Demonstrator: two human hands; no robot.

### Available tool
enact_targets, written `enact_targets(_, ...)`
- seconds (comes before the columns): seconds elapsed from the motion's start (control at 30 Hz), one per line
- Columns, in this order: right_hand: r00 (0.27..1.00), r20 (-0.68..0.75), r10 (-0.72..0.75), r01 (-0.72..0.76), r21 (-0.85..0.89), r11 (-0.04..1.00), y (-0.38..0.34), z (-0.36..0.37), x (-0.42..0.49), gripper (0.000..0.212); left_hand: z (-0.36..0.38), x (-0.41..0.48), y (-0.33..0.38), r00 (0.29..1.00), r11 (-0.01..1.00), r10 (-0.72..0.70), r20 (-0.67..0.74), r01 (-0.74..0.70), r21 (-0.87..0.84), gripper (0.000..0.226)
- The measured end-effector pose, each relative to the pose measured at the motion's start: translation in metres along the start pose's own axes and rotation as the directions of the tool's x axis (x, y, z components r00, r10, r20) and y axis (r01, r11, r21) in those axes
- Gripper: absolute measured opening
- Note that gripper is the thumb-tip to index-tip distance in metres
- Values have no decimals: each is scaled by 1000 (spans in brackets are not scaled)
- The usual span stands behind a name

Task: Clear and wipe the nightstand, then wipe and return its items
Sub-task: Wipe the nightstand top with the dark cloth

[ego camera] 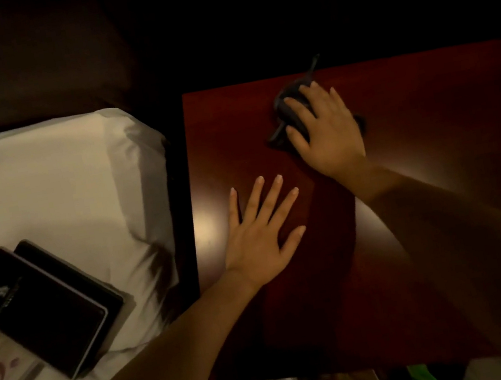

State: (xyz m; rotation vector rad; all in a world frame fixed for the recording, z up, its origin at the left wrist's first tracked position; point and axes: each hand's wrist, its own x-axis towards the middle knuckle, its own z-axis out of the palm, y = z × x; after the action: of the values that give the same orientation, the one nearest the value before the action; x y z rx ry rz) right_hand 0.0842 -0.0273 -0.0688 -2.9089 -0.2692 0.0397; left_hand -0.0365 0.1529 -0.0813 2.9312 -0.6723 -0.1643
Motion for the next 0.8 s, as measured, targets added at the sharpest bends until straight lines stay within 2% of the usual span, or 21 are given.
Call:
enact_targets(0.37,997,-14,75,-74,30,997,-16,5,-100,55,12,-34,0,996,996,-88,-33,89,15,64)
enact_targets(0.67,993,39,111,-112,15,994,-39,10,-199,56,18,-81,2,987,987,-157,-34,159,32,63)
enact_targets(0.8,989,43,145,-145,12,989,-56,13,-232,56,15,-90,5,981,982,-190,-38,189,-11,63)
